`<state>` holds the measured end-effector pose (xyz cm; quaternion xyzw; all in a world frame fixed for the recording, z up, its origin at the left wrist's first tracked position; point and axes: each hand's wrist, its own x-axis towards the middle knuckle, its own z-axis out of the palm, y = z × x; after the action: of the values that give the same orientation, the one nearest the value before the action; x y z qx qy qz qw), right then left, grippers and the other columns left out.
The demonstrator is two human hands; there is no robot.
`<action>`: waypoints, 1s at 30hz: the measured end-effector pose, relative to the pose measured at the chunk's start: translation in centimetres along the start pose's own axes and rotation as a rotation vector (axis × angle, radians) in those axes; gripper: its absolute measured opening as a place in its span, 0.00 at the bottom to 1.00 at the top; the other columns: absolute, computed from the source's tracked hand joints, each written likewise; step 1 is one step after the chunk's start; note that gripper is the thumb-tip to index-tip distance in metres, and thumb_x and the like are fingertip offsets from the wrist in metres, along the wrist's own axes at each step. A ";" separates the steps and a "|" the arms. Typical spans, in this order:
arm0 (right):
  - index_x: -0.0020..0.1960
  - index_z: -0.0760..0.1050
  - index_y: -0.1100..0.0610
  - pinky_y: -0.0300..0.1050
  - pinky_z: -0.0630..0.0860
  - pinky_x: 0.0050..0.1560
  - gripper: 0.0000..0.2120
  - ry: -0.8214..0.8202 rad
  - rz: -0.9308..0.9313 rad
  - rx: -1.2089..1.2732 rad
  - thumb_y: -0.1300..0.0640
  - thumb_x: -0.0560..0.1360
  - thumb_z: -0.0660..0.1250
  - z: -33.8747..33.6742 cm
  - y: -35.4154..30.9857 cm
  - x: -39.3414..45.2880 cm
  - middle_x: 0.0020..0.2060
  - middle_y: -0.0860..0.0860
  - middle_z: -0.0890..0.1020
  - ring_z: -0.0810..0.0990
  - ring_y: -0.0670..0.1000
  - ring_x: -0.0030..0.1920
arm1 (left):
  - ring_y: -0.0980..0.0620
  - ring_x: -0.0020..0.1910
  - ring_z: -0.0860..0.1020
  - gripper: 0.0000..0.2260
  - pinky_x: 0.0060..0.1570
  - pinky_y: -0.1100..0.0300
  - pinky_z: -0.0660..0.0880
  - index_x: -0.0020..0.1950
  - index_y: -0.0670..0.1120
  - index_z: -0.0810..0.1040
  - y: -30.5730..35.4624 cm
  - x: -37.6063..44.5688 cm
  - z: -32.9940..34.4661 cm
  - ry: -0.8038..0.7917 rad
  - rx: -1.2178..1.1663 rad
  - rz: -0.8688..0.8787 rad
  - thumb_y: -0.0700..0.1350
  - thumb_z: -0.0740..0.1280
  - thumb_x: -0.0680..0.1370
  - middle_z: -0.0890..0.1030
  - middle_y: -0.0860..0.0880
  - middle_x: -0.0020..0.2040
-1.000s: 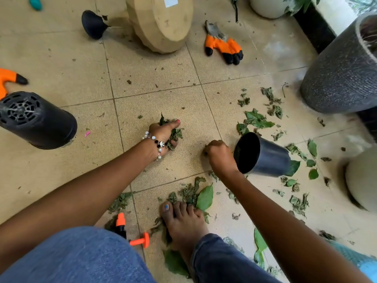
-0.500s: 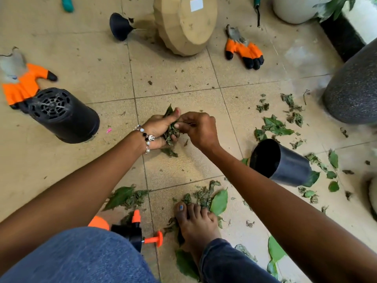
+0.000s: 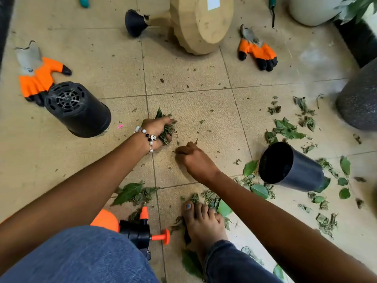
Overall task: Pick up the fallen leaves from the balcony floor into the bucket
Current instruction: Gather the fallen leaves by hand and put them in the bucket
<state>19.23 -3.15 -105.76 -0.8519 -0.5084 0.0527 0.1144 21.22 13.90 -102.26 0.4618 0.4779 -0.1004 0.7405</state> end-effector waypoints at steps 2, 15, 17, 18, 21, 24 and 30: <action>0.40 0.81 0.64 0.48 0.79 0.35 0.07 0.059 0.084 0.038 0.73 0.64 0.72 -0.9 0.7 -0.4 0.39 0.59 0.83 0.79 0.60 0.41 | 0.50 0.31 0.73 0.02 0.23 0.66 0.66 0.44 0.39 0.80 -0.5 -0.1 0.6 -0.019 0.045 -0.003 0.37 0.68 0.76 0.79 0.44 0.43; 0.48 0.85 0.60 0.23 0.71 0.46 0.13 0.401 0.822 0.605 0.73 0.71 0.67 -6.9 4.0 -4.1 0.43 0.52 0.86 0.81 0.41 0.40 | 0.49 0.25 0.76 0.14 0.27 0.61 0.72 0.40 0.42 0.77 -5.3 -3.0 10.0 -0.270 0.147 -0.079 0.53 0.72 0.74 0.78 0.45 0.29; 0.45 0.83 0.60 0.30 0.77 0.44 0.11 0.439 0.857 0.711 0.73 0.70 0.69 -7.9 4.7 -4.8 0.38 0.52 0.86 0.82 0.40 0.36 | 0.51 0.24 0.75 0.12 0.26 0.63 0.72 0.40 0.43 0.78 -5.7 -3.4 11.4 -0.279 0.081 -0.100 0.51 0.71 0.76 0.77 0.47 0.28; 0.43 0.81 0.57 0.35 0.80 0.42 0.10 0.451 0.878 0.751 0.72 0.70 0.71 -8.4 5.2 -5.1 0.36 0.52 0.85 0.82 0.42 0.34 | 0.52 0.23 0.74 0.11 0.26 0.63 0.72 0.40 0.44 0.78 -5.9 -3.6 12.0 -0.294 0.045 -0.106 0.50 0.71 0.76 0.77 0.48 0.28; 0.40 0.76 0.53 0.45 0.82 0.38 0.13 0.475 0.887 0.772 0.69 0.70 0.73 -9.6 6.8 -5.8 0.33 0.51 0.84 0.82 0.45 0.32 | 0.54 0.21 0.75 0.10 0.26 0.63 0.73 0.40 0.43 0.78 -5.9 -4.2 14.2 -0.336 -0.032 -0.105 0.48 0.70 0.77 0.76 0.49 0.25; 0.38 0.78 0.53 0.49 0.82 0.38 0.11 0.490 0.892 0.665 0.62 0.66 0.79 -10.7 8.5 -5.8 0.33 0.48 0.82 0.82 0.48 0.33 | 0.52 0.22 0.78 0.10 0.27 0.58 0.78 0.42 0.42 0.77 -5.0 -4.5 16.1 -0.379 -0.094 -0.125 0.47 0.69 0.78 0.77 0.49 0.24; 0.49 0.85 0.59 0.37 0.76 0.45 0.06 0.274 0.680 0.556 0.58 0.73 0.73 -14.8 12.6 -6.2 0.41 0.50 0.85 0.80 0.39 0.38 | 0.47 0.27 0.80 0.10 0.26 0.57 0.78 0.43 0.40 0.76 -2.6 -4.4 18.8 -0.355 -0.094 -0.093 0.46 0.69 0.77 0.80 0.42 0.35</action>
<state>30.06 -16.45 -94.77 -0.9063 -0.1468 0.1085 0.3812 28.94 -3.51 -98.06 0.3790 0.3646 -0.1922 0.8285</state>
